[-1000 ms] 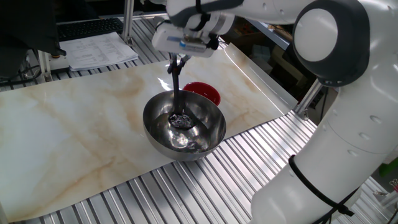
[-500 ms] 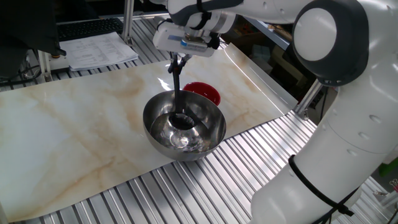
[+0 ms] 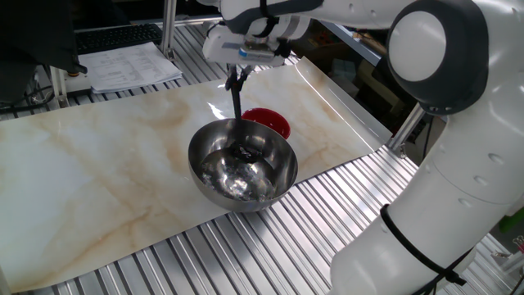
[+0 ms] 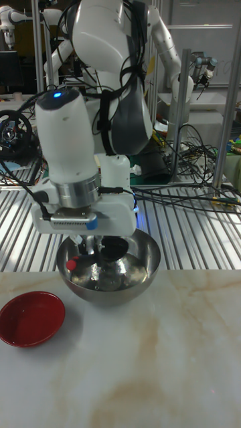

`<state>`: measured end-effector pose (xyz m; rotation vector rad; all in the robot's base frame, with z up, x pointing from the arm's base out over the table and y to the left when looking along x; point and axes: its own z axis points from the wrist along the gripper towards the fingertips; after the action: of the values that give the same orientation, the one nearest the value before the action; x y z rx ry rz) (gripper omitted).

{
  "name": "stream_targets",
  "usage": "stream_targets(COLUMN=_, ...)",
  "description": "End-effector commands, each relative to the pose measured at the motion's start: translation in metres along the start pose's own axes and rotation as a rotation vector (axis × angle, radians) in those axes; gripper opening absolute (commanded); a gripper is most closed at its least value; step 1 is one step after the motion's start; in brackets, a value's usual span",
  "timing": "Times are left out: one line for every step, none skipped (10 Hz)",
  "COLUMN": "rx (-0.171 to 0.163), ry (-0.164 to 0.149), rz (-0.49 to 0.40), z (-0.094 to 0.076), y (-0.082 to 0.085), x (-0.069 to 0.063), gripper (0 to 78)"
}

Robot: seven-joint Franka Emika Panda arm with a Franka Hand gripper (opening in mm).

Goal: Scoop water with a large spoon from one bowl to another

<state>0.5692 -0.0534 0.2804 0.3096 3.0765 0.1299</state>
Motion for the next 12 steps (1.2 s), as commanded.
stream_targets(rx=0.051, ry=-0.042, rz=-0.016, z=-0.018, y=-0.008, x=-0.014, gripper=1.2)
stream_targets(rx=0.064, ry=-0.058, rz=-0.017, z=-0.021, y=-0.01, x=-0.018, gripper=1.2)
stream_targets(rx=0.077, ry=-0.075, rz=-0.015, z=-0.023, y=-0.012, x=-0.021, gripper=1.2)
stream_targets(rx=0.081, ry=-0.078, rz=-0.015, z=-0.024, y=-0.013, x=-0.022, gripper=1.2)
stream_targets(rx=0.095, ry=-0.088, rz=-0.017, z=-0.025, y=-0.014, x=-0.024, gripper=1.2)
stream_targets(rx=0.095, ry=-0.088, rz=-0.018, z=-0.026, y=-0.015, x=-0.026, gripper=1.2)
stream_targets(rx=0.095, ry=-0.088, rz=-0.018, z=-0.027, y=-0.016, x=-0.027, gripper=1.2)
stream_targets(rx=0.096, ry=-0.089, rz=-0.026, z=-0.029, y=-0.018, x=-0.031, gripper=1.2)
stream_targets(rx=0.094, ry=-0.089, rz=-0.028, z=-0.03, y=-0.02, x=-0.034, gripper=1.2)
stream_targets(rx=0.094, ry=-0.088, rz=-0.031, z=-0.031, y=-0.021, x=-0.035, gripper=1.2)
stream_targets(rx=0.094, ry=-0.088, rz=-0.035, z=-0.032, y=-0.023, x=-0.038, gripper=1.2)
stream_targets(rx=0.094, ry=-0.088, rz=-0.037, z=-0.033, y=-0.024, x=-0.039, gripper=1.2)
